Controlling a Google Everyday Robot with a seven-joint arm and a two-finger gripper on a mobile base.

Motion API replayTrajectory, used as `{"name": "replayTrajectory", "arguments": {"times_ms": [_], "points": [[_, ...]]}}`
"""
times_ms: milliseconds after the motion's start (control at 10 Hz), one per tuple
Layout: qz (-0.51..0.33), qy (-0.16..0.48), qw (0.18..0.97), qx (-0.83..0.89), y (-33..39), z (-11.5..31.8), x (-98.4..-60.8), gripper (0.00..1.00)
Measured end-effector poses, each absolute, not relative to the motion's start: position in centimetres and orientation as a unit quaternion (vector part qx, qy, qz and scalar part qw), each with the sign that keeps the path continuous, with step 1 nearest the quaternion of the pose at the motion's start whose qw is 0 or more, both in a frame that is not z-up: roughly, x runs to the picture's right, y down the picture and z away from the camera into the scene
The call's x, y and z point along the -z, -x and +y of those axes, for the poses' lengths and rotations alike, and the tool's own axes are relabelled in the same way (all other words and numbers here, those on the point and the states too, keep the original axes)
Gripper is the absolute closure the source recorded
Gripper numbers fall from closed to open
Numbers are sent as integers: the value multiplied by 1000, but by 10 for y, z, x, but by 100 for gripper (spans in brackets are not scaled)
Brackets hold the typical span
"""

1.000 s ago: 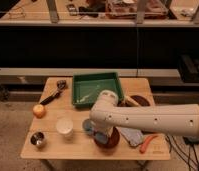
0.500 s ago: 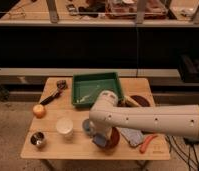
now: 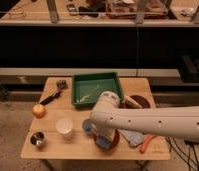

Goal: Wipe red bowl with sponge

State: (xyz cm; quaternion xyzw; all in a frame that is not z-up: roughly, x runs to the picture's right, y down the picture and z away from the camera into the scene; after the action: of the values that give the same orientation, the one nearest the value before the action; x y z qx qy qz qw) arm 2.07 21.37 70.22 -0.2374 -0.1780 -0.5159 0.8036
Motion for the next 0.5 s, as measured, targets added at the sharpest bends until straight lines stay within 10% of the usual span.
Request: {"name": "replayTrajectory", "arguments": {"times_ms": [500], "points": [[-168, 244, 825, 480, -53, 211, -710, 100]]}}
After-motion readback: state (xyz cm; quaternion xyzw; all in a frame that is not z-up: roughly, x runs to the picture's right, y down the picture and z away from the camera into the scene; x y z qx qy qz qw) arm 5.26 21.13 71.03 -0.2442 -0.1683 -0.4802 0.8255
